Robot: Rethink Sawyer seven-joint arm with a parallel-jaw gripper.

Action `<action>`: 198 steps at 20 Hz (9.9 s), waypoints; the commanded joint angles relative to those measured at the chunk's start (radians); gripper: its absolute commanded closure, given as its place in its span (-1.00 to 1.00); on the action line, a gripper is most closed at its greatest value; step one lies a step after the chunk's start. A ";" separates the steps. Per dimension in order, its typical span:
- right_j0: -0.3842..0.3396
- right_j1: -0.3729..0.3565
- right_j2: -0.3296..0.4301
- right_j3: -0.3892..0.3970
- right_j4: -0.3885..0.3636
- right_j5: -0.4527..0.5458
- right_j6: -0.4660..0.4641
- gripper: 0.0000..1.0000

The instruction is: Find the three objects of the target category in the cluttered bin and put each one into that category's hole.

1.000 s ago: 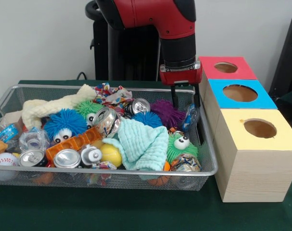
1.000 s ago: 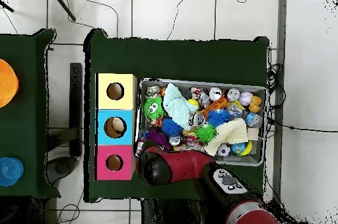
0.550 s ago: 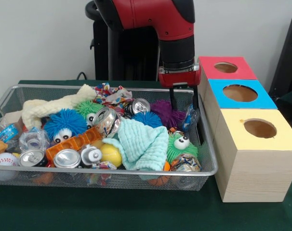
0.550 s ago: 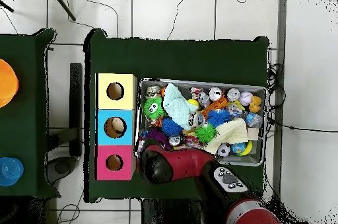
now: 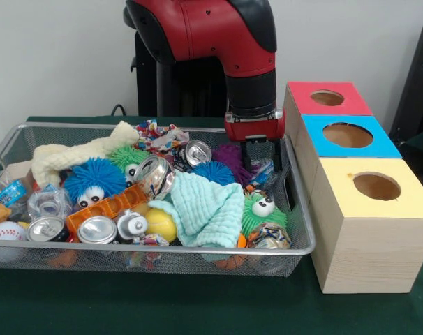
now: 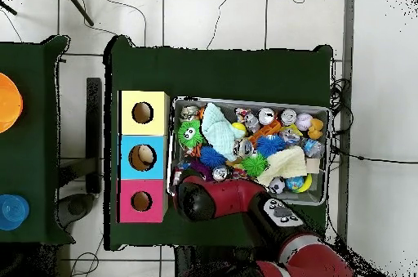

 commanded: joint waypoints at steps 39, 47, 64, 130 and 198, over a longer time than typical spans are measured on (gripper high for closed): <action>0.062 0.064 -0.128 0.014 0.245 -0.248 0.216 -1.00; 0.107 0.103 -0.153 -0.015 0.234 -0.097 0.116 -1.00; 0.092 0.135 -0.116 -0.035 0.183 -0.020 0.051 -1.00; 0.052 -0.001 0.024 -0.088 -0.155 0.365 -0.236 -1.00; -0.025 -0.171 0.218 0.007 -0.201 0.605 -0.199 -1.00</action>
